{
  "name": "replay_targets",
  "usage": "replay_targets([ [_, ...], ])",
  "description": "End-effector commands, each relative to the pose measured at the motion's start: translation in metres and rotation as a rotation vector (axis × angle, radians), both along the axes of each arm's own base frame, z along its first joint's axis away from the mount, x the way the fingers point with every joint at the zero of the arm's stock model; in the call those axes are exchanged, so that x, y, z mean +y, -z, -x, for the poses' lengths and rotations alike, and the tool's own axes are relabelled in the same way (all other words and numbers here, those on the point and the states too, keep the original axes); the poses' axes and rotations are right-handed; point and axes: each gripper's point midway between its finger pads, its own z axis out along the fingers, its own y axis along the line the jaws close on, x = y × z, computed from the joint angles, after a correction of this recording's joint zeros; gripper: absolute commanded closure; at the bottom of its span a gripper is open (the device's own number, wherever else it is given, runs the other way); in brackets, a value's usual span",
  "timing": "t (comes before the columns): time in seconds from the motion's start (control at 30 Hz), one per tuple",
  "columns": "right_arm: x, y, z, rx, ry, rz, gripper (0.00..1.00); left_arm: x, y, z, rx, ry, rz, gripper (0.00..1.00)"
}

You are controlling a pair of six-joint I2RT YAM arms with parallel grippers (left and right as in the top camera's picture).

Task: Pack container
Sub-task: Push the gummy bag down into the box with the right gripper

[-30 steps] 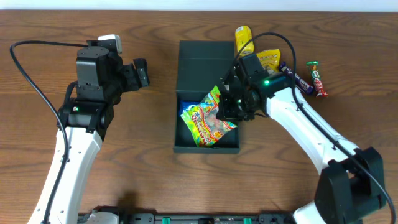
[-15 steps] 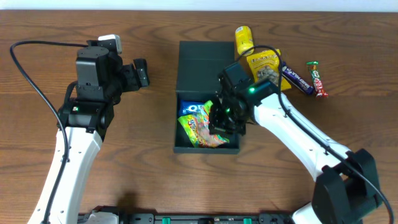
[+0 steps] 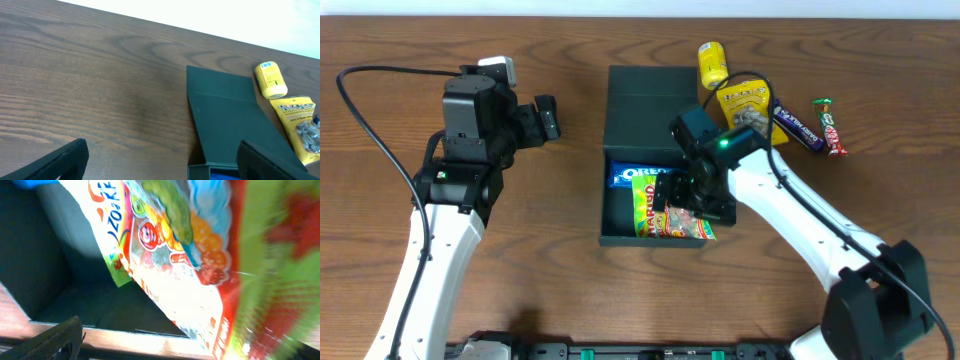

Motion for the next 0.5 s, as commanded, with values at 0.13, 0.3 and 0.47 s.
replay_targets([
  [0.13,-0.026,-0.055,-0.042,-0.234,-0.056,0.191,0.01,-0.002,-0.011,0.0,-0.018,0.02,-0.009,0.04],
  [0.3,-0.017,-0.06,-0.045,-0.291,-0.235,0.199,0.01,-0.002,-0.011,0.0,-0.017,0.02,-0.009,0.05],
  [0.47,-0.029,-0.039,-0.044,-0.241,-0.227,0.242,0.04,-0.006,-0.012,0.001,-0.019,0.042,-0.004,0.05],
])
